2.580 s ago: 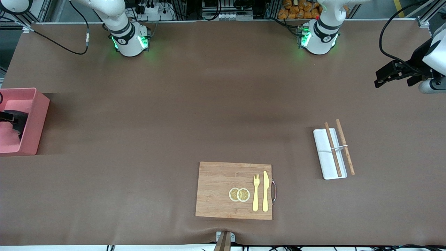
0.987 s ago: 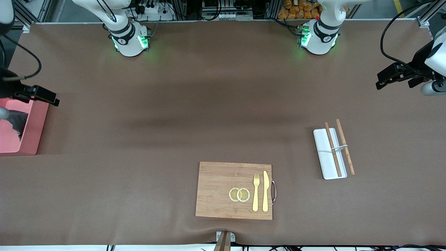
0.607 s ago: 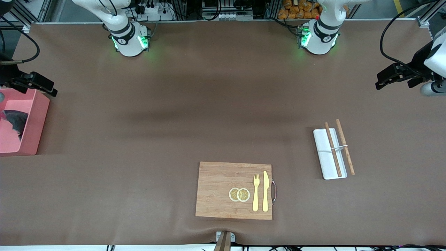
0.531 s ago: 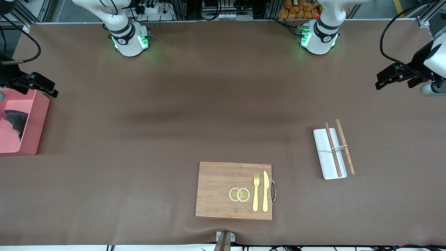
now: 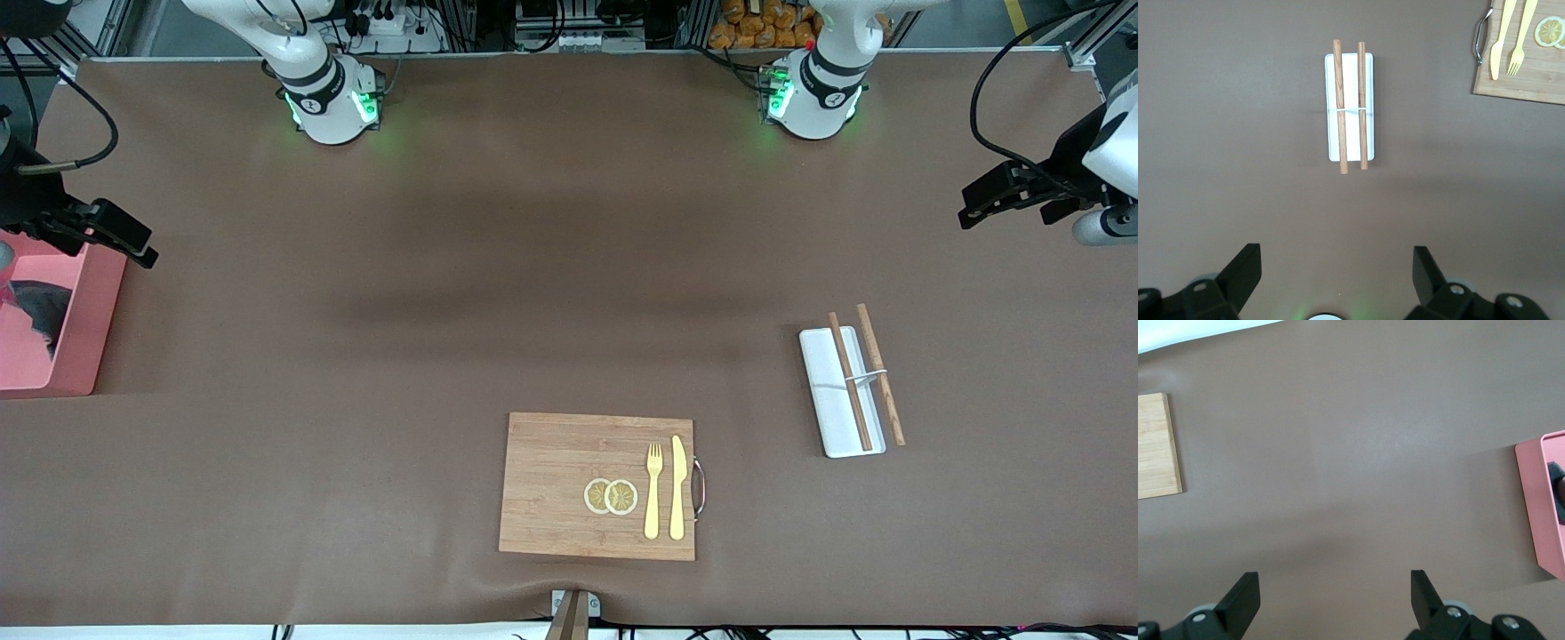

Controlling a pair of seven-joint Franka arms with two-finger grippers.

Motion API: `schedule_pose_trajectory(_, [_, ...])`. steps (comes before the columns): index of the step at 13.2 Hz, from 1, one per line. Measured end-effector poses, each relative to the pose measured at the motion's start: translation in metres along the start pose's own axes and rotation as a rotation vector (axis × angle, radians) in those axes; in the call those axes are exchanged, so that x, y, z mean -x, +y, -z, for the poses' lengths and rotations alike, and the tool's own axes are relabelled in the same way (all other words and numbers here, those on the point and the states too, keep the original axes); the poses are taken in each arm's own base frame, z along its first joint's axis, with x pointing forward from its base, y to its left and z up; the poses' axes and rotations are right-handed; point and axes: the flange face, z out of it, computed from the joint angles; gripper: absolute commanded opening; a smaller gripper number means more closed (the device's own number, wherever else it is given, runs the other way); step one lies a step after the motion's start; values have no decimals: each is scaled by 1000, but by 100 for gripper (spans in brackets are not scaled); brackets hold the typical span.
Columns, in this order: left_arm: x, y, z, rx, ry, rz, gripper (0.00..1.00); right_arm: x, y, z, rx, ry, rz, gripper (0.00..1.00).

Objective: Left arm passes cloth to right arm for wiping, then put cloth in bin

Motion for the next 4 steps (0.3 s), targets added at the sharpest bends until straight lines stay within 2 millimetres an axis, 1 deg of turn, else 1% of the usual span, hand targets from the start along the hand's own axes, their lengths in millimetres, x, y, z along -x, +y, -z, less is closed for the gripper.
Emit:
schedule_pose_trajectory(2, [0,0,3,1,6,0,100,-1,0,5,-1,11,-1,100])
schedule_pose_trajectory(4, [0,0,4,1,8,0,100,-2,1,5,0,11,-2,100])
